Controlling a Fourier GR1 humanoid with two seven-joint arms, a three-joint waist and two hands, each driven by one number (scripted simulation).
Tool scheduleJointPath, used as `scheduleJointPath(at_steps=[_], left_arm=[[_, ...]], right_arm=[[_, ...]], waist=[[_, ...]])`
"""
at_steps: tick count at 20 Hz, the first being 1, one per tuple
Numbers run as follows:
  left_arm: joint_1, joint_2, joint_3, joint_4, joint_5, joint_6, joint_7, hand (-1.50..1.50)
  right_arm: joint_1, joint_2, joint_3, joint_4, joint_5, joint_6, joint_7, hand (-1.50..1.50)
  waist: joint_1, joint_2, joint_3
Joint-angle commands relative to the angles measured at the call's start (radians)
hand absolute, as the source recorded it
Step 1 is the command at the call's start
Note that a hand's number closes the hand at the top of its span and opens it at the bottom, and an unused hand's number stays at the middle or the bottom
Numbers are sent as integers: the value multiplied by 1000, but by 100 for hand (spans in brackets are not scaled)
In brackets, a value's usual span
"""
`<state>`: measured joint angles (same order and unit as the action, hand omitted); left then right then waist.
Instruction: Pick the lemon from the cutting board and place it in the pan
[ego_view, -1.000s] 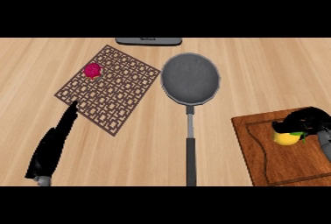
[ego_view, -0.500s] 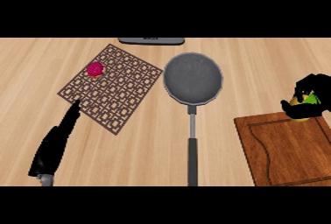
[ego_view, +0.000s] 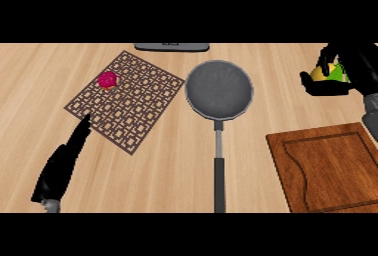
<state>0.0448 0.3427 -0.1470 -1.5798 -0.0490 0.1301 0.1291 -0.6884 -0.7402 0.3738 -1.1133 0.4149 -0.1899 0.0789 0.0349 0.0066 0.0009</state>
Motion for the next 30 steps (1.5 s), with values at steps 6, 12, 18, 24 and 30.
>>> scheduleJointPath(at_steps=[6, 12, 18, 24, 30], left_arm=[[11, -13, 24, 15, -7, -11, -33, 0], [1, 2, 21, -71, -4, -35, 61, 0], [-21, -6, 35, -7, -9, -47, -8, 0], [-52, -36, 0, -9, -49, -21, 17, 0], [-51, -39, -4, -20, -23, -52, 21, 0]], right_arm=[[-244, 266, -56, 291, -11, 38, -114, 150], [-391, 458, -76, 506, 6, 27, -68, 150], [-481, 585, -84, 742, 40, 4, -106, 150], [-488, 673, 4, 885, 145, -6, -138, 150], [-485, 722, -229, 958, -91, 127, -61, -150]], waist=[[3, 4, -1], [13, 5, 0], [27, 13, -1], [51, 26, -1], [61, 32, 1]])
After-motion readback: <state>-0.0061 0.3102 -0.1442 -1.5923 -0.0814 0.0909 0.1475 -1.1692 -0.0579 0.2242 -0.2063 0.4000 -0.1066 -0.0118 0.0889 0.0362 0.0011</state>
